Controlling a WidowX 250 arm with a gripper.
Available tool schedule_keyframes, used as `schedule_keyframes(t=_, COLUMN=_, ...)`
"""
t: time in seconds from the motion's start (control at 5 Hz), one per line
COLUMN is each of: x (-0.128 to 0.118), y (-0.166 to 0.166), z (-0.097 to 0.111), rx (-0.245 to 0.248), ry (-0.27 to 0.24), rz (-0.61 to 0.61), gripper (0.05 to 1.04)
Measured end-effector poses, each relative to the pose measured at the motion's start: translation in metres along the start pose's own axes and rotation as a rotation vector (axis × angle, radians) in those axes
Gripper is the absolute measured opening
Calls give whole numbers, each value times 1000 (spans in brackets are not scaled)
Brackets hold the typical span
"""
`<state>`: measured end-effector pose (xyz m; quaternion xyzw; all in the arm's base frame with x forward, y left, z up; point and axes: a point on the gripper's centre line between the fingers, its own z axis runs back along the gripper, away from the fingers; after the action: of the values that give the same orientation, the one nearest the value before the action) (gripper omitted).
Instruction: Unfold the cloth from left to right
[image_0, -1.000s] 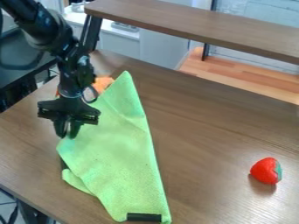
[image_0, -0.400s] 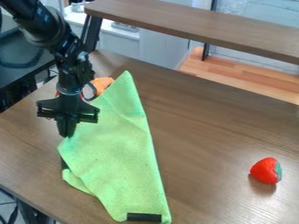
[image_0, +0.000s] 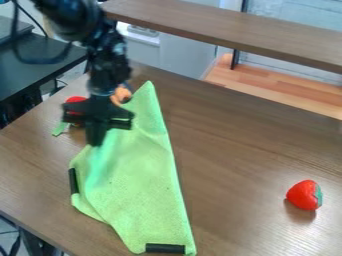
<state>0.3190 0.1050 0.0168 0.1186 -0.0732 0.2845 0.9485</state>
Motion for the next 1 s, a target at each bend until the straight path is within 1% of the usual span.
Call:
schedule_keyframes(t=0.2, x=3, y=-33, z=15, rx=-60, ry=-16, rz=3, gripper=49)
schedule_keyframes(t=0.4, x=4, y=-79, z=18, rx=-164, ry=-1, rz=2, gripper=49)
schedule_keyframes(t=0.6, x=14, y=-107, z=34, rx=-240, ry=28, rz=41, gripper=49)
schedule_keyframes(t=0.8, x=22, y=-132, z=47, rx=-314, ry=81, rz=84, gripper=49)
schedule_keyframes(t=1.0, x=27, y=-154, z=53, rx=-367, ry=94, rz=110, gripper=49)
